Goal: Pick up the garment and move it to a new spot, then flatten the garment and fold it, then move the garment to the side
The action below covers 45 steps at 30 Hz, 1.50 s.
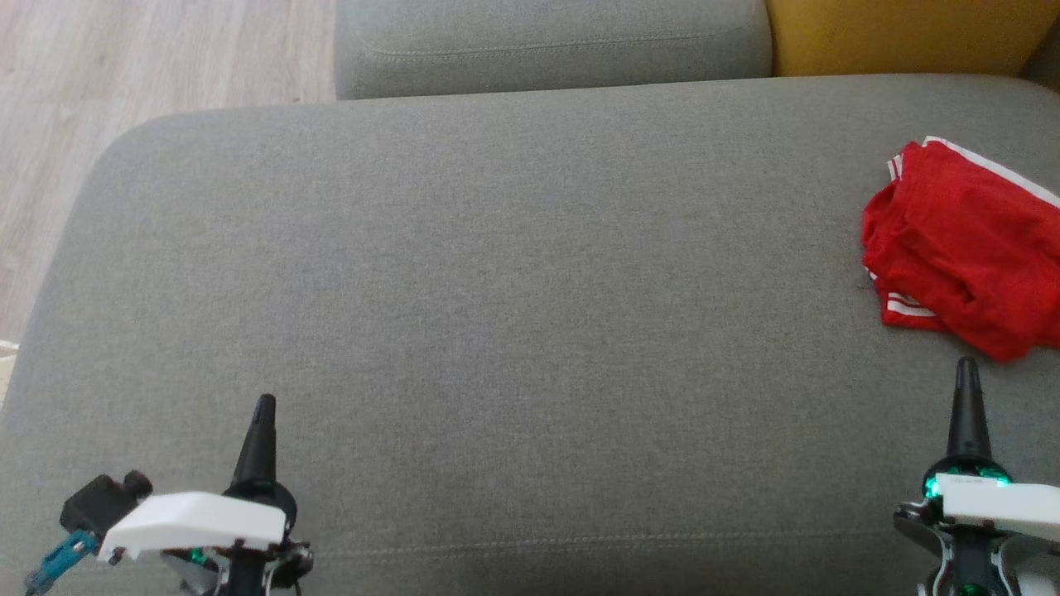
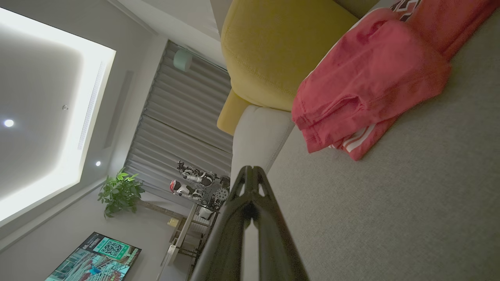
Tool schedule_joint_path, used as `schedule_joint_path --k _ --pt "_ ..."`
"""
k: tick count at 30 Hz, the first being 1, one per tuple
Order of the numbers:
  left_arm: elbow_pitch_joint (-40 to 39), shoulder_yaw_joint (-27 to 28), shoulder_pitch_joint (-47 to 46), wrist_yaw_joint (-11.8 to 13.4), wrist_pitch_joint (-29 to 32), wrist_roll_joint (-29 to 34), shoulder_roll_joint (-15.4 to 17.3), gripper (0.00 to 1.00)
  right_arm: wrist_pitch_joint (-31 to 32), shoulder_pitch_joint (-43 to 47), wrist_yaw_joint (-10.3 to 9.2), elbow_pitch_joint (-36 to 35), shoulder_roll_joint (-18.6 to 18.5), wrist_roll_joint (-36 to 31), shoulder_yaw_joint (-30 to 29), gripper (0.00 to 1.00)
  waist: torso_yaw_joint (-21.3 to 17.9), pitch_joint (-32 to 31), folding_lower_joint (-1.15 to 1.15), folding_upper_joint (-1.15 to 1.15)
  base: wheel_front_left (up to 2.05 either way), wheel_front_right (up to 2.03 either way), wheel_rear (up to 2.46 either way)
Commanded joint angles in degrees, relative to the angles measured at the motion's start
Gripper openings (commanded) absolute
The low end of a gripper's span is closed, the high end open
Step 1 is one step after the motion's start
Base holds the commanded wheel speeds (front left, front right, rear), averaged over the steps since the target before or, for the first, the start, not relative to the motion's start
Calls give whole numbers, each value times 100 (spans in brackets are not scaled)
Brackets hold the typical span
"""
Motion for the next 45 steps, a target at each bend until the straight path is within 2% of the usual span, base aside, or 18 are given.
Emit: schedule_joint_path --k 1,45 --pt "-143 209 -352 -58 45 -187 103 0 47 -333 24 -165 -121 200 50 0 -2 -1 0 0 0 0 0" --pt "334 819 -852 -454 795 -3238 96 0 784 -669 37 23 -113 3281 -228 0 -73 -37 0 0 0 0 0"
